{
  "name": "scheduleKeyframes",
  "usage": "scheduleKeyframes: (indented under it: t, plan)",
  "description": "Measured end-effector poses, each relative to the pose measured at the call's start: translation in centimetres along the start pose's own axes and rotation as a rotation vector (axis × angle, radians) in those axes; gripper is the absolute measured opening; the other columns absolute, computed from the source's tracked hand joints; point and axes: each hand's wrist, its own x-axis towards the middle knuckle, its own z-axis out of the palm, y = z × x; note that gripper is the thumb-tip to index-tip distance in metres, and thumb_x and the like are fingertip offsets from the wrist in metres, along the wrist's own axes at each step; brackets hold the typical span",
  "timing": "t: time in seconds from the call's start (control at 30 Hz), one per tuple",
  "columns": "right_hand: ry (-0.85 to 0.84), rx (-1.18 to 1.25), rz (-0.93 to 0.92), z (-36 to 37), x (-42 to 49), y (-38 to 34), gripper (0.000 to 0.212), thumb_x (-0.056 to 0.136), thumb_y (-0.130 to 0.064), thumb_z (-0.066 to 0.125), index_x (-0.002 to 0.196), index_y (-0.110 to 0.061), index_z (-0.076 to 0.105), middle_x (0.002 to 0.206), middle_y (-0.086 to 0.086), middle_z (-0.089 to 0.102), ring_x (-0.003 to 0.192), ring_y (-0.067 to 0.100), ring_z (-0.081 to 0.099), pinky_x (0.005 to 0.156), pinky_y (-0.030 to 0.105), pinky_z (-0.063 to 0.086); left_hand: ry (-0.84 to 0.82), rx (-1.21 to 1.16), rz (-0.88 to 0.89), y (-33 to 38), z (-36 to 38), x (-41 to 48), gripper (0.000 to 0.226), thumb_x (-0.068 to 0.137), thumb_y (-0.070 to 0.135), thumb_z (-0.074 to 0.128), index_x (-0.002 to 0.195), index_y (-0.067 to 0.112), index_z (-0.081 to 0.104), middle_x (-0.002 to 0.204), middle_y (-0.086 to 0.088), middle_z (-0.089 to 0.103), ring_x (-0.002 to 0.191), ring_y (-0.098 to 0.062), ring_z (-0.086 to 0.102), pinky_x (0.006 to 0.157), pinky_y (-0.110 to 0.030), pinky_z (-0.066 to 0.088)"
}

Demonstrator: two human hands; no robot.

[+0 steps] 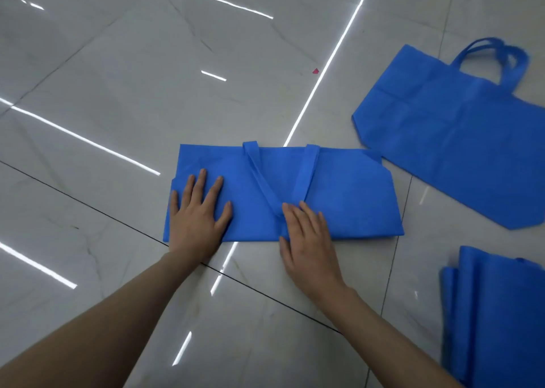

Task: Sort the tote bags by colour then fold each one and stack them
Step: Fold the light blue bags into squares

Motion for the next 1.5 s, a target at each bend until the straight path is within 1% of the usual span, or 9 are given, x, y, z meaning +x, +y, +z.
scheduleKeyframes:
  t: [0.1, 0.2, 0.3, 0.53, 0.7, 0.9, 1.17, 1.3, 1.5]
  plan:
    - [-0.113, -0.014, 0.074, 0.8, -1.5, 0.0, 0.059, 0.090, -0.038, 0.035, 0.144, -0.013, 0.027, 0.145, 0.004, 0.044, 0.133, 0.021, 0.032, 0.111, 0.041, 0.022, -0.054, -0.075, -0.061, 0.8, -0.9, 0.7, 0.062, 0.088, 0.056, 0.027, 0.143, 0.027, 0.031, 0.157, -0.002, 0.013, 0.144, -0.020, 0.006, 0.115, -0.043, -0.001]
    - [-0.140, -0.003, 0.084, 0.6, -1.2, 0.3, 0.060, 0.089, -0.041, 0.036, 0.142, -0.015, 0.029, 0.145, 0.000, 0.045, 0.134, 0.019, 0.031, 0.111, 0.042, 0.029, 0.107, -0.232, -0.118, 2.4, -3.1, 2.6, 0.037, 0.093, 0.036, 0.047, 0.123, 0.015, 0.054, 0.145, -0.010, 0.034, 0.136, -0.024, 0.028, 0.114, -0.042, 0.012]
    - [-0.151, 0.006, 0.056, 0.4, -1.0, 0.6, 0.059, 0.087, -0.041, 0.038, 0.140, -0.016, 0.033, 0.142, -0.001, 0.047, 0.133, 0.018, 0.032, 0.108, 0.042, 0.030, 0.204, -0.338, 0.021, 4.8, -5.5, 6.4, 0.035, 0.093, 0.034, 0.051, 0.119, 0.011, 0.056, 0.137, -0.010, 0.045, 0.125, -0.025, 0.043, 0.106, -0.038, 0.028]
    - [-0.112, 0.119, -0.028, 0.3, -0.8, 2.2, 0.052, 0.097, -0.049, 0.030, 0.137, -0.016, 0.037, 0.137, 0.002, 0.052, 0.130, 0.018, 0.035, 0.108, 0.037, 0.020, -0.371, -0.187, 0.009, 7.2, -4.5, 12.1, 0.070, 0.072, 0.063, 0.065, 0.123, 0.018, 0.050, 0.116, -0.006, 0.054, 0.110, -0.025, 0.050, 0.097, -0.042, 0.041]
    - [-0.106, 0.028, -0.170, -0.3, -0.3, 3.9, 0.047, 0.092, -0.032, 0.038, 0.139, -0.027, 0.036, 0.137, 0.002, 0.052, 0.131, 0.025, 0.037, 0.107, 0.046, 0.026, -0.434, -0.176, 0.003, 5.7, -4.9, 10.7, 0.043, 0.072, 0.052, 0.072, 0.072, 0.016, 0.049, 0.076, -0.001, 0.052, 0.075, -0.021, 0.050, 0.065, -0.031, 0.037]
    - [-0.150, -0.061, -0.303, -2.0, -0.9, 3.6, 0.067, 0.072, -0.010, 0.035, 0.137, -0.017, 0.047, 0.145, 0.001, 0.045, 0.135, 0.027, 0.032, 0.111, 0.045, 0.020, -0.510, -0.698, -0.320, 2.7, -4.9, 5.5, 0.037, 0.077, 0.039, 0.074, 0.069, 0.007, 0.057, 0.063, -0.002, 0.057, 0.051, -0.011, 0.053, 0.046, -0.017, 0.041]
    - [-0.419, 0.013, -0.261, -2.2, -2.1, 3.6, 0.077, 0.072, -0.034, 0.039, 0.147, -0.024, 0.026, 0.153, -0.004, 0.031, 0.141, 0.015, 0.019, 0.113, 0.037, 0.017, -0.660, -0.967, -0.579, 1.4, -5.3, 2.2, 0.038, 0.081, 0.035, 0.071, 0.100, 0.003, 0.063, 0.099, -0.009, 0.068, 0.083, -0.022, 0.065, 0.069, -0.032, 0.054]
    - [-0.365, 0.127, -0.223, -1.9, -1.9, 4.3, 0.057, 0.087, -0.035, 0.041, 0.143, -0.025, 0.038, 0.149, -0.003, 0.037, 0.140, 0.012, 0.019, 0.111, 0.040, 0.024, -0.564, -0.903, -0.339, -0.3, -5.8, 0.3, 0.017, 0.095, 0.021, 0.053, 0.110, 0.014, 0.056, 0.096, -0.015, 0.063, 0.080, -0.016, 0.061, 0.066, -0.024, 0.053]
    - [-0.511, 0.461, 0.016, -1.4, -1.0, 4.7, 0.068, 0.084, -0.077, 0.011, 0.134, -0.039, 0.037, 0.143, -0.028, 0.027, 0.137, -0.005, 0.015, 0.112, 0.015, 0.009, -0.693, -1.051, 0.027, -2.0, -6.9, -0.5, 0.075, 0.091, -0.010, 0.046, 0.138, 0.046, 0.034, 0.138, 0.015, 0.044, 0.120, -0.008, 0.053, 0.090, -0.032, 0.050]
